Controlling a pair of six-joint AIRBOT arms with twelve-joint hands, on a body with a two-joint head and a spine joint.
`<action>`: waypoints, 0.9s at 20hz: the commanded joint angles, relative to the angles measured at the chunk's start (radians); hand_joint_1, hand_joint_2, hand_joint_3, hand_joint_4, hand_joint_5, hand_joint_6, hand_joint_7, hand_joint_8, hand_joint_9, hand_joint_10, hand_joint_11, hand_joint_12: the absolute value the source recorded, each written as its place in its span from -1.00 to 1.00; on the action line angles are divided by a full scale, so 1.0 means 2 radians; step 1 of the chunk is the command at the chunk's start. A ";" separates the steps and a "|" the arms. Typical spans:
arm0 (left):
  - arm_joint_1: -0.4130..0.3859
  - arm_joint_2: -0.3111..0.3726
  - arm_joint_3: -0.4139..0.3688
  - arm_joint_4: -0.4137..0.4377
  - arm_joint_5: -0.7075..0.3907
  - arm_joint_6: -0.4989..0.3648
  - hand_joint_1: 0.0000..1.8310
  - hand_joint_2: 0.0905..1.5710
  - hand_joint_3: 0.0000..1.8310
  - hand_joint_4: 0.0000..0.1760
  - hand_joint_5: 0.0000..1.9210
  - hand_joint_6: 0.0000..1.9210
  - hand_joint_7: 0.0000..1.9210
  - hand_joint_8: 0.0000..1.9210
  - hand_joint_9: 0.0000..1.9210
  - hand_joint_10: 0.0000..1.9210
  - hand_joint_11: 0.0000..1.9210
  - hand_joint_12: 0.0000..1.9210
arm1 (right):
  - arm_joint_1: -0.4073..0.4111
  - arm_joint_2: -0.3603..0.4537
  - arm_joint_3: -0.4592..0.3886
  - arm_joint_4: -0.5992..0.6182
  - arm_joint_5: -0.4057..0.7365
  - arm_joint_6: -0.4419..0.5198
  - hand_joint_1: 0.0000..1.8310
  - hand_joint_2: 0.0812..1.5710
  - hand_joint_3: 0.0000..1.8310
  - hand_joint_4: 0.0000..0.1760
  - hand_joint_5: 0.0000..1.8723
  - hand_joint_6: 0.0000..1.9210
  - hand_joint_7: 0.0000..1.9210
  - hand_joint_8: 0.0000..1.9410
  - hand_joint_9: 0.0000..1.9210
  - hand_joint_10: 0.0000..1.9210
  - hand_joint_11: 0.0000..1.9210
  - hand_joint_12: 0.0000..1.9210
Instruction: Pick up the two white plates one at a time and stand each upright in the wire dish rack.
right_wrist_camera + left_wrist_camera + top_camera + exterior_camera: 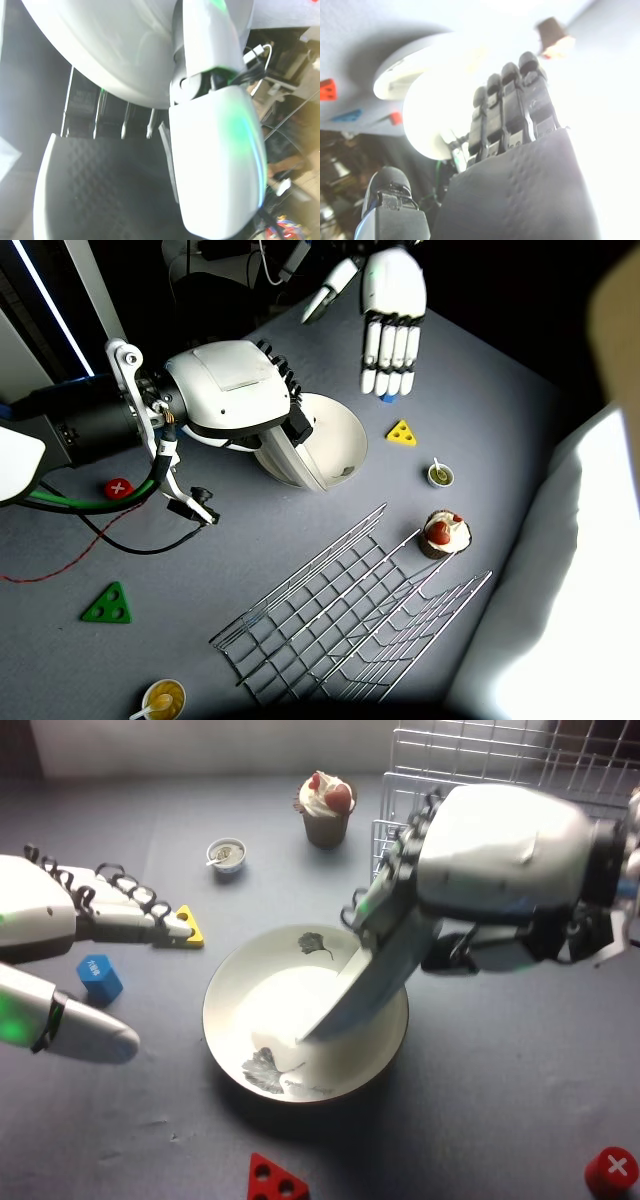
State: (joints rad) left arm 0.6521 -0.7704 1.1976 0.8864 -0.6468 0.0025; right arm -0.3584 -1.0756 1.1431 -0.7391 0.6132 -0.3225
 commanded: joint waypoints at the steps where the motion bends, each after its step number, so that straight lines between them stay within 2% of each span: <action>1: -0.006 0.010 -0.001 -0.025 -0.032 -0.001 -1.00 0.18 -1.00 -1.00 -0.80 -0.99 -0.78 -1.00 -0.80 -1.00 -0.79 -0.98 | 0.014 0.008 -0.005 0.032 0.055 0.008 0.64 0.30 -1.00 -1.00 0.03 -0.06 0.12 -0.41 0.19 -0.25 0.04 0.42; 2: -0.006 0.015 -0.002 -0.025 -0.034 -0.001 -0.98 0.17 -1.00 -1.00 -0.80 -1.00 -0.79 -1.00 -0.80 -1.00 -0.77 -0.98 | 0.021 0.013 -0.010 0.038 0.054 0.011 0.64 0.30 -1.00 -1.00 0.02 -0.04 0.15 -0.43 0.22 -0.30 -0.01 0.46; 4: -0.006 0.024 -0.003 -0.023 -0.035 -0.001 -0.97 0.18 -1.00 -1.00 -0.80 -1.00 -0.78 -1.00 -0.80 -1.00 -0.78 -0.98 | 0.042 0.025 -0.020 0.054 0.046 0.015 0.63 0.33 -1.00 -1.00 -0.03 0.06 0.08 -0.33 0.15 -0.20 -0.06 0.52; 7: -0.013 0.027 0.002 -0.021 -0.028 -0.001 -0.97 0.18 -1.00 -1.00 -0.80 -1.00 -0.78 -1.00 -0.79 -0.99 -0.77 -0.98 | 0.067 0.037 -0.028 0.081 0.035 0.015 0.63 0.34 -1.00 -1.00 -0.04 0.10 0.06 -0.33 0.13 -0.17 -0.06 0.52; 8: -0.015 0.027 0.003 -0.021 -0.028 -0.001 -0.99 0.18 -1.00 -1.00 -0.81 -1.00 -0.79 -1.00 -0.81 -1.00 -0.79 -0.99 | 0.074 0.039 -0.030 0.093 0.027 0.015 0.63 0.33 -1.00 -1.00 -0.03 0.05 0.10 -0.37 0.17 -0.21 -0.06 0.53; 11: -0.021 0.027 0.006 -0.019 -0.037 -0.001 -1.00 0.18 -1.00 -1.00 -0.82 -1.00 -0.81 -1.00 -0.83 -1.00 -0.81 -1.00 | 0.098 0.050 -0.035 0.138 -0.004 0.015 0.63 0.33 -1.00 -1.00 -0.04 0.06 0.12 -0.37 0.17 -0.23 -0.05 0.52; 13: -0.021 0.024 0.006 -0.004 -0.039 -0.001 -0.98 0.18 -1.00 -1.00 -0.82 -1.00 -0.80 -1.00 -0.83 -1.00 -0.80 -0.99 | 0.114 0.055 -0.037 0.172 -0.044 0.015 0.64 0.31 -1.00 -1.00 -0.01 -0.04 0.15 -0.42 0.23 -0.31 -0.02 0.48; 16: -0.027 0.022 0.004 -0.004 -0.041 -0.001 -0.99 0.19 -1.00 -1.00 -0.81 -0.99 -0.78 -0.99 -0.81 -0.99 -0.80 -0.99 | 0.134 0.061 -0.035 0.235 -0.088 -0.006 0.64 0.32 -1.00 -1.00 -0.04 0.00 0.14 -0.39 0.20 -0.27 -0.03 0.51; 17: -0.028 0.022 0.001 -0.005 -0.043 -0.001 -0.99 0.19 -1.00 -1.00 -0.80 -0.99 -0.76 -0.98 -0.79 -0.98 -0.79 -0.99 | 0.144 0.066 -0.034 0.259 -0.099 -0.014 0.63 0.33 -1.00 -1.00 -0.06 0.07 0.11 -0.36 0.17 -0.22 -0.04 0.51; 18: -0.028 0.022 0.000 -0.006 -0.046 -0.001 -1.00 0.19 -1.00 -1.00 -0.80 -0.99 -0.76 -0.99 -0.77 -0.98 -0.79 -0.99 | 0.152 0.069 -0.034 0.278 -0.103 -0.024 0.63 0.33 -1.00 -1.00 -0.05 0.03 0.10 -0.35 0.19 -0.24 -0.04 0.51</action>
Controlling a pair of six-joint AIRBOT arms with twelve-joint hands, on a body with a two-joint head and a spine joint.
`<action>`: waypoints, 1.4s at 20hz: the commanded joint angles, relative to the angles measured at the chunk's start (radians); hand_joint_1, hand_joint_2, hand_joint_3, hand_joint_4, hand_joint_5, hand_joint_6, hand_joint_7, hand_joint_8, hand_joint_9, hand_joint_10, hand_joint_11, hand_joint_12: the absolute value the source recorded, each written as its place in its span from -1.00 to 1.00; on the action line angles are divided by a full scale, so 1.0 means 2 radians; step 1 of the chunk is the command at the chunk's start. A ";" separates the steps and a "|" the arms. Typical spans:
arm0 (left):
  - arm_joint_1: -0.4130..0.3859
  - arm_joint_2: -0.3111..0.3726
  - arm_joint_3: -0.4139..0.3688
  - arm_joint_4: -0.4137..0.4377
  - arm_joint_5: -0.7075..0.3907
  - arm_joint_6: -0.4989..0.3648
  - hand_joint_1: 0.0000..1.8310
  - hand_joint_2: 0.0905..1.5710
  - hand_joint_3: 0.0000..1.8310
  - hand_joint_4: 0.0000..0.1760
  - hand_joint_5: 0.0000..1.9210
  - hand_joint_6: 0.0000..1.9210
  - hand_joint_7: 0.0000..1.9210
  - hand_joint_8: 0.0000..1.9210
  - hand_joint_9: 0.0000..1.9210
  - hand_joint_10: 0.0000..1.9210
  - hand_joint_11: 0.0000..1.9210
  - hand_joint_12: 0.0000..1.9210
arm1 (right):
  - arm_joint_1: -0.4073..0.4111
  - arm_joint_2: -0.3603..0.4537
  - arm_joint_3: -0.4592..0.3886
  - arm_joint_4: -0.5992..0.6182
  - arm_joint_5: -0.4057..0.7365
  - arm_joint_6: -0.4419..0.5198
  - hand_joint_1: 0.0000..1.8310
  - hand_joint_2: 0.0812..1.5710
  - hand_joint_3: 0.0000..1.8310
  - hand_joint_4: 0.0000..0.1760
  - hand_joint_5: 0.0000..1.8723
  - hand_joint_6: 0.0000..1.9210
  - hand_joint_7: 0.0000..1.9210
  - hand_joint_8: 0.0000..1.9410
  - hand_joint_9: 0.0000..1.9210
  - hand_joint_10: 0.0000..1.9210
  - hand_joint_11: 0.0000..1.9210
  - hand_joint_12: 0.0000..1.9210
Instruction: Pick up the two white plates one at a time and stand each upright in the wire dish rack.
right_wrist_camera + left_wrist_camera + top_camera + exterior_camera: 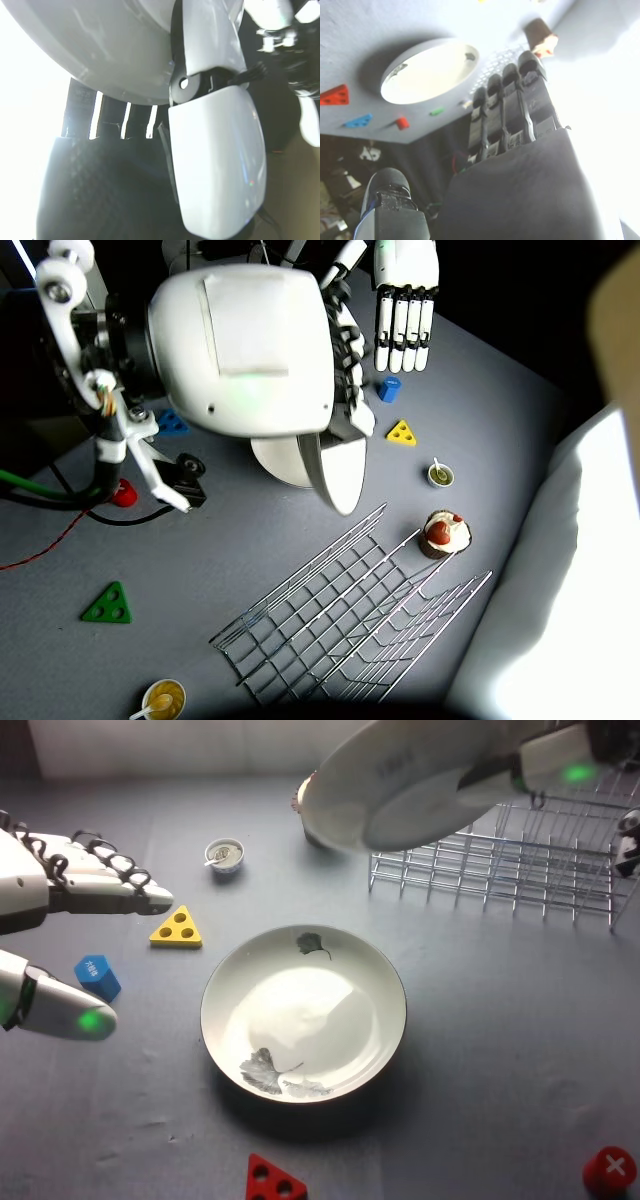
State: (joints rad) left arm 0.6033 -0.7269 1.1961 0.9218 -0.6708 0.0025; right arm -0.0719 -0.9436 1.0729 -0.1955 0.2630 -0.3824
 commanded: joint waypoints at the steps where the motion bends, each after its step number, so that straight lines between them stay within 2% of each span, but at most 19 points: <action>1: -0.004 0.000 0.000 -0.024 -0.035 -0.001 -1.00 0.18 -1.00 -1.00 -0.80 -0.99 -0.76 -0.99 -0.77 -0.98 -0.78 -0.99 | 0.016 0.007 0.001 0.026 0.066 -0.002 0.63 0.32 -1.00 -1.00 -0.03 0.01 0.10 -0.35 0.19 -0.23 -0.04 0.51; 4: -0.004 0.000 0.000 -0.024 -0.034 -0.001 -1.00 0.19 -1.00 -1.00 -0.80 -1.00 -0.77 -1.00 -0.80 -1.00 -0.81 -1.00 | 0.029 0.013 0.003 0.076 0.060 -0.034 0.63 0.32 -1.00 -1.00 -0.02 -0.05 0.11 -0.34 0.20 -0.24 -0.04 0.51; 6: -0.004 -0.001 0.000 -0.025 -0.034 -0.001 -1.00 0.19 -1.00 -1.00 -0.79 -0.99 -0.75 -0.99 -0.77 -0.99 -0.79 -0.99 | 0.031 0.017 0.006 0.123 0.059 -0.060 0.63 0.34 -1.00 -1.00 -0.06 0.02 0.07 -0.26 0.17 -0.19 -0.07 0.55; 8: -0.004 0.000 -0.002 -0.021 -0.034 -0.001 -1.00 0.19 -1.00 -1.00 -0.80 -1.00 -0.76 -1.00 -0.78 -1.00 -0.80 -1.00 | 0.035 0.019 0.010 0.203 0.049 -0.113 0.63 0.34 -1.00 -1.00 -0.07 0.06 0.08 -0.29 0.14 -0.17 -0.07 0.54; 11: -0.004 0.000 -0.002 -0.016 -0.029 -0.001 -1.00 0.19 -1.00 -1.00 -0.82 -1.00 -0.78 -1.00 -0.79 -1.00 -0.81 -1.00 | 0.038 0.018 0.022 0.240 0.042 -0.135 0.63 0.34 -1.00 -1.00 -0.06 0.03 0.04 -0.22 0.14 -0.17 -0.06 0.55; 13: -0.004 0.001 -0.001 -0.015 -0.025 -0.001 -1.00 0.19 -1.00 -1.00 -0.81 -1.00 -0.76 -0.99 -0.78 -0.99 -0.81 -1.00 | 0.039 0.015 0.035 0.266 0.031 -0.141 0.63 0.34 -1.00 -1.00 -0.06 0.04 0.05 -0.24 0.16 -0.20 -0.04 0.52; 16: -0.010 0.000 0.000 -0.015 -0.022 -0.001 -0.97 0.18 -1.00 -1.00 -0.80 -1.00 -0.76 -1.00 -0.78 -1.00 -0.79 -0.99 | 0.043 0.008 0.055 0.290 0.011 -0.141 0.63 0.34 -1.00 -1.00 -0.07 0.06 0.04 -0.25 0.16 -0.18 -0.05 0.53; 17: -0.011 0.000 -0.001 -0.016 -0.025 -0.001 -0.99 0.19 -1.00 -1.00 -0.81 -1.00 -0.79 -1.00 -0.81 -1.00 -0.82 -1.00 | 0.043 0.007 0.059 0.292 0.011 -0.141 0.63 0.36 -1.00 -1.00 -0.09 0.12 0.00 -0.20 0.11 -0.11 -0.06 0.54; 21: -0.015 -0.004 -0.004 -0.015 -0.026 -0.001 -1.00 0.18 -1.00 -1.00 -0.79 -0.99 -0.75 -0.99 -0.78 -0.99 -0.79 -0.99 | 0.050 0.002 0.071 0.299 0.009 -0.141 0.63 0.35 -1.00 -1.00 -0.09 0.12 0.04 -0.25 0.12 -0.13 -0.07 0.55; 23: -0.016 -0.005 -0.004 -0.015 -0.031 -0.001 -1.00 0.19 -1.00 -1.00 -0.80 -1.00 -0.77 -1.00 -0.79 -0.99 -0.79 -0.99 | 0.052 0.001 0.076 0.305 0.007 -0.141 0.63 0.33 -1.00 -1.00 -0.05 0.04 0.09 -0.34 0.18 -0.23 -0.04 0.51; 26: -0.018 -0.007 -0.005 -0.003 -0.033 -0.001 -1.00 0.19 -1.00 -1.00 -0.82 -1.00 -0.79 -1.00 -0.82 -1.00 -0.81 -1.00 | 0.052 -0.003 0.092 0.325 -0.005 -0.141 0.63 0.33 -1.00 -1.00 -0.03 0.02 0.09 -0.33 0.18 -0.23 -0.06 0.52; 28: -0.020 -0.009 -0.005 0.005 -0.028 -0.001 -1.00 0.18 -1.00 -1.00 -0.81 -1.00 -0.78 -1.00 -0.80 -0.99 -0.80 -0.99 | 0.052 -0.008 0.105 0.328 -0.008 -0.141 0.63 0.34 -1.00 -1.00 -0.07 0.09 0.08 -0.31 0.15 -0.19 -0.07 0.54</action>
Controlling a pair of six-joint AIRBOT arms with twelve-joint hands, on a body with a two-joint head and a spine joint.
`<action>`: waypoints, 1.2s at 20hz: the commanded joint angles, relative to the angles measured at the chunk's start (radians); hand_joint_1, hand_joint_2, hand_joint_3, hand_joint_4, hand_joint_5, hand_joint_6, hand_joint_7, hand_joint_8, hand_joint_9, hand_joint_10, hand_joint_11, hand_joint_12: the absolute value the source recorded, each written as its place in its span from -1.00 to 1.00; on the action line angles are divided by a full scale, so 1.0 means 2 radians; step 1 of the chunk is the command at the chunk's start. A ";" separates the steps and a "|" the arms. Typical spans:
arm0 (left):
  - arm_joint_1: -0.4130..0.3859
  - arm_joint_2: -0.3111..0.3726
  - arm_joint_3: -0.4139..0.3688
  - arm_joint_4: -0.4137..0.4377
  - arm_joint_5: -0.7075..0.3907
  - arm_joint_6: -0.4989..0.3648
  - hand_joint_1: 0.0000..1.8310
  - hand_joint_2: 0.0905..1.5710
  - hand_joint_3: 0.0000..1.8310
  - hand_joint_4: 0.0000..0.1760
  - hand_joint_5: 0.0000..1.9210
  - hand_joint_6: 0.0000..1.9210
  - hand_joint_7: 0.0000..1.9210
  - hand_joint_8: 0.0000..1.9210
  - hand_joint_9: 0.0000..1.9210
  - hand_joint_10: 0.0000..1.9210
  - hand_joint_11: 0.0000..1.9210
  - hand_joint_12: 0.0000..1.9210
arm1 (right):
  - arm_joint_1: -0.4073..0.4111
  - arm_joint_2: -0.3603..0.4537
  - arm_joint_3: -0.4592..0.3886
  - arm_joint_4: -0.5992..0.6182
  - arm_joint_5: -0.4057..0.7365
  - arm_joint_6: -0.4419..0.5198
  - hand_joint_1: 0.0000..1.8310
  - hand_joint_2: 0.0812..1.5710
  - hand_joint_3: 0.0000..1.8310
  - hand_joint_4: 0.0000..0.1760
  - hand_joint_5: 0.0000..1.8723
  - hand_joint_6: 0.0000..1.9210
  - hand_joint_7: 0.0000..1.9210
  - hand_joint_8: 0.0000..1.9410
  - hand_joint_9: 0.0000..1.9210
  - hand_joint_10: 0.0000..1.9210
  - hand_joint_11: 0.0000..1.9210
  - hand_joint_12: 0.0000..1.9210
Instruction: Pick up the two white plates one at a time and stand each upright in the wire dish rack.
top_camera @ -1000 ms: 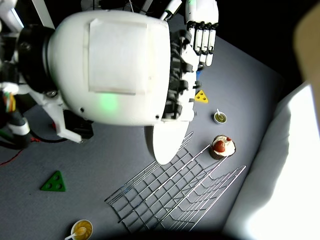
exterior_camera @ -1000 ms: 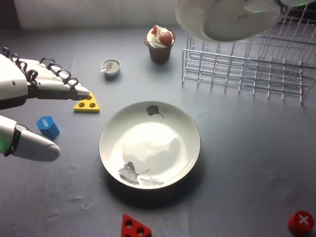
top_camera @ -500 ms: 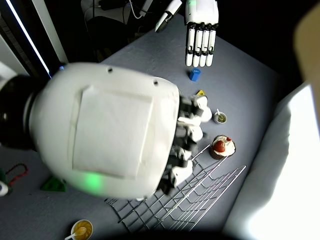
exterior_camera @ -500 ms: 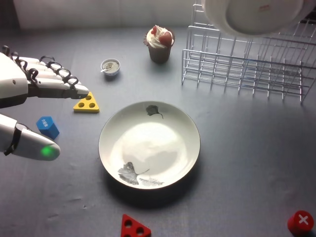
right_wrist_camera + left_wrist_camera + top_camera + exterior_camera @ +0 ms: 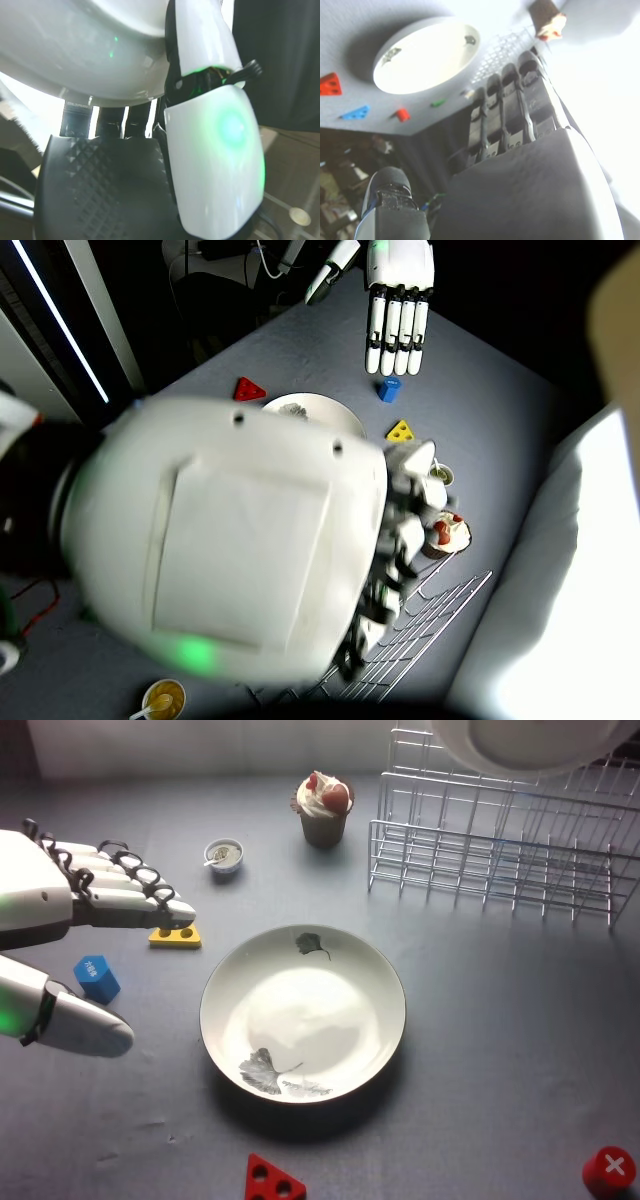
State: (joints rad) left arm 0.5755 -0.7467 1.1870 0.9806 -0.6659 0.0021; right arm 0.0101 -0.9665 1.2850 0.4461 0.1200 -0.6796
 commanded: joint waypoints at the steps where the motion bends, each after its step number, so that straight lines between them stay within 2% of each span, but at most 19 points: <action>1: -0.007 0.000 0.000 -0.024 -0.030 -0.001 -1.00 0.18 -1.00 -1.00 -0.81 -1.00 -0.78 -1.00 -0.80 -0.99 -0.80 -0.99 | 0.011 0.001 0.004 0.007 0.061 0.007 0.63 0.34 -1.00 -1.00 -0.07 0.09 0.08 -0.31 0.15 -0.19 -0.07 0.54; 3: -0.012 -0.001 0.000 -0.024 -0.033 -0.001 -1.00 0.19 -1.00 -1.00 -0.81 -1.00 -0.78 -1.00 -0.80 -0.99 -0.79 -0.99 | 0.011 -0.003 0.015 0.009 0.054 0.008 0.64 0.32 -1.00 -1.00 -0.04 0.03 0.12 -0.39 0.21 -0.27 -0.03 0.50; 8: -0.016 -0.008 0.016 -0.021 -0.031 -0.001 -1.00 0.18 -1.00 -1.00 -0.80 -1.00 -0.78 -1.00 -0.80 -1.00 -0.79 -0.99 | 0.007 -0.010 0.033 0.013 0.033 0.010 0.63 0.33 -1.00 -1.00 -0.06 0.06 0.09 -0.34 0.17 -0.21 -0.04 0.51; 12: -0.025 -0.009 0.019 -0.021 -0.040 -0.001 -0.98 0.19 -1.00 -1.00 -0.80 -1.00 -0.79 -1.00 -0.81 -1.00 -0.80 -0.99 | -0.006 -0.019 0.048 0.013 0.031 0.020 0.63 0.32 -1.00 -1.00 -0.05 0.04 0.09 -0.33 0.20 -0.26 -0.04 0.50; 13: -0.027 -0.009 0.018 -0.021 -0.040 -0.001 -1.00 0.19 -1.00 -1.00 -0.80 -1.00 -0.78 -1.00 -0.81 -0.99 -0.78 -0.99 | -0.010 -0.022 0.053 0.013 0.028 0.023 0.64 0.31 -1.00 -1.00 -0.02 -0.01 0.13 -0.39 0.22 -0.29 -0.04 0.50; 16: -0.028 -0.009 0.017 -0.021 -0.043 -0.001 -1.00 0.19 -1.00 -1.00 -0.79 -1.00 -0.78 -0.99 -0.80 -0.99 -0.79 -0.99 | -0.015 -0.028 0.065 0.013 0.026 0.026 0.64 0.32 -1.00 -1.00 -0.03 0.04 0.10 -0.36 0.21 -0.29 -0.04 0.50; 19: -0.028 -0.010 0.017 -0.015 -0.045 -0.001 -1.00 0.19 -1.00 -1.00 -0.81 -1.00 -0.78 -1.00 -0.80 -1.00 -0.80 -1.00 | -0.018 -0.033 0.073 0.013 0.026 0.029 0.63 0.34 -1.00 -1.00 -0.05 0.07 0.02 -0.21 0.13 -0.15 -0.06 0.52; 20: -0.028 -0.010 0.017 -0.014 -0.046 -0.001 -1.00 0.20 -1.00 -1.00 -0.79 -0.99 -0.76 -0.99 -0.77 -0.99 -0.78 -0.99 | -0.019 -0.035 0.074 0.013 0.026 0.029 0.63 0.35 -1.00 -1.00 -0.05 0.07 0.02 -0.21 0.12 -0.13 -0.07 0.54; 21: -0.028 -0.010 0.017 -0.013 -0.050 -0.001 -1.00 0.20 -1.00 -1.00 -0.79 -0.99 -0.76 -0.99 -0.78 -0.99 -0.79 -0.99 | -0.022 -0.036 0.076 0.013 0.026 0.030 0.63 0.34 -1.00 -1.00 -0.03 -0.02 0.06 -0.24 0.13 -0.15 -0.05 0.53; 24: -0.028 -0.010 0.017 -0.007 -0.054 -0.001 -1.00 0.20 -1.00 -1.00 -0.82 -1.00 -0.78 -1.00 -0.80 -1.00 -0.82 -1.00 | -0.029 -0.043 0.084 0.013 0.026 0.037 0.63 0.33 -1.00 -1.00 -0.04 0.00 0.07 -0.27 0.13 -0.15 -0.02 0.50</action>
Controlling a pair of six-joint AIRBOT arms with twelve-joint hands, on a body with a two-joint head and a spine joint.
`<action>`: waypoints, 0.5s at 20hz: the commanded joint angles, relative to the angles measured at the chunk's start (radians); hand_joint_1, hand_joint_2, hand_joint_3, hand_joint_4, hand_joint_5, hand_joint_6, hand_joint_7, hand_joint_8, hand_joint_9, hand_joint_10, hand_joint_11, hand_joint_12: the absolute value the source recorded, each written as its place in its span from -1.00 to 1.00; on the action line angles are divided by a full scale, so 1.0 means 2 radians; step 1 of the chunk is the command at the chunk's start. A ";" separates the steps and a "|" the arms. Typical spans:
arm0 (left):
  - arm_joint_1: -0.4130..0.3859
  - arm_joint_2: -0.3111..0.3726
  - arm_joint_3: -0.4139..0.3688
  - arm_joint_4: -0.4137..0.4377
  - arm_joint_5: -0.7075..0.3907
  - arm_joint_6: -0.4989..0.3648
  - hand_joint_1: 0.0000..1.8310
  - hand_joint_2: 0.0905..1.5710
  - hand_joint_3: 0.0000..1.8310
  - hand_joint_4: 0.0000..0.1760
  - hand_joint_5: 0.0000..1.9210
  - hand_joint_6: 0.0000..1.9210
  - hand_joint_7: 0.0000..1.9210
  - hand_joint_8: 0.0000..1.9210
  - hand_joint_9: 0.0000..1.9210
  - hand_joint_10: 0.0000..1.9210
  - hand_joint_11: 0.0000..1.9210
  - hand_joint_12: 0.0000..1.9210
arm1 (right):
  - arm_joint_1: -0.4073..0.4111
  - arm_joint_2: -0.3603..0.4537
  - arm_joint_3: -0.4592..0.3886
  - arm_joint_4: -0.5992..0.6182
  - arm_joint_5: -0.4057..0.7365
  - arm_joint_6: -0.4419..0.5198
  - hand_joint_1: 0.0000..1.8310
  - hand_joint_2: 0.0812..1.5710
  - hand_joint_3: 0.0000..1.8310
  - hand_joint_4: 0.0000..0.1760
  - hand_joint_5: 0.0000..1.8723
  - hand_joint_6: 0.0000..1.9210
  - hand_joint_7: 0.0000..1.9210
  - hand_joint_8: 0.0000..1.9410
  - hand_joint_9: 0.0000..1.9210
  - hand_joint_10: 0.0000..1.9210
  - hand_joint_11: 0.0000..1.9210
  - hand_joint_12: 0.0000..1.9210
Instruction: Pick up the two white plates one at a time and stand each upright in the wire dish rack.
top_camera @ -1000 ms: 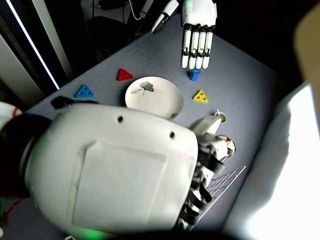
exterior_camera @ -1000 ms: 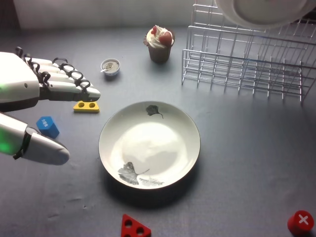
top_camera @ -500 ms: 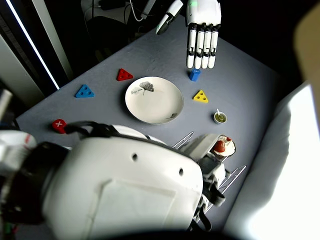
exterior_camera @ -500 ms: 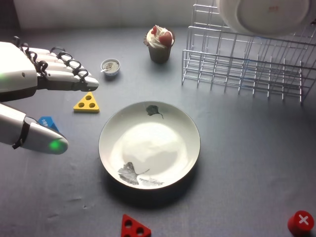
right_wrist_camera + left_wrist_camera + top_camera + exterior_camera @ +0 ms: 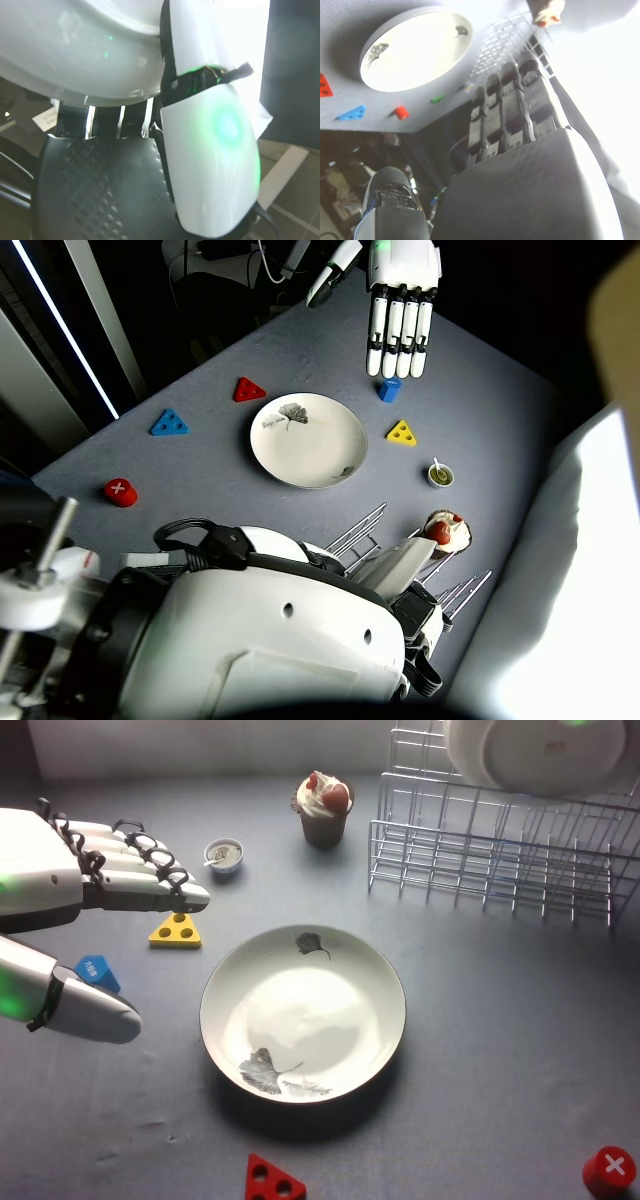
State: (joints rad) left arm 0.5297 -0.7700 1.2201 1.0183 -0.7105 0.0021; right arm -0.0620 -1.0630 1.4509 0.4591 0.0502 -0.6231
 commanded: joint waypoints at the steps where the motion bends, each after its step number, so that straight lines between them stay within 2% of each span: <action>1: -0.005 0.001 0.000 -0.025 -0.034 -0.001 -1.00 0.19 -1.00 -1.00 -0.80 -0.99 -0.77 -1.00 -0.80 -1.00 -0.81 -0.99 | 0.005 0.003 0.004 0.006 0.061 0.010 0.63 0.34 -1.00 -1.00 -0.04 0.05 0.07 -0.28 0.09 -0.11 -0.02 0.49; 4: -0.005 0.000 0.000 -0.016 -0.044 -0.001 -1.00 0.19 -1.00 -1.00 -0.79 -0.99 -0.77 -1.00 -0.80 -1.00 -0.80 -0.99 | -0.001 -0.004 0.012 0.006 0.061 0.014 0.63 0.34 -1.00 -1.00 -0.06 0.03 0.08 -0.25 0.10 -0.12 -0.03 0.52; 6: -0.005 -0.001 -0.001 -0.011 -0.048 -0.001 -1.00 0.19 -1.00 -1.00 -0.84 -1.00 -0.82 -1.00 -0.83 -1.00 -0.81 -1.00 | -0.004 -0.008 0.016 0.006 0.061 0.016 0.63 0.35 -1.00 -1.00 -0.06 0.07 0.06 -0.32 0.11 -0.10 -0.04 0.56; 10: -0.003 -0.001 -0.006 -0.008 -0.060 -0.001 -1.00 0.19 -1.00 -1.00 -0.83 -1.00 -0.81 -0.99 -0.81 -0.99 -0.80 -0.99 | -0.010 -0.016 0.025 0.006 0.061 0.021 0.62 0.36 -1.00 -1.00 -0.06 0.07 0.02 -0.27 0.07 -0.04 -0.07 0.60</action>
State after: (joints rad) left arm 0.5301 -0.7734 1.2079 1.0588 -0.7620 0.0017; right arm -0.0929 -1.1042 1.4960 0.4599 0.0540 -0.5976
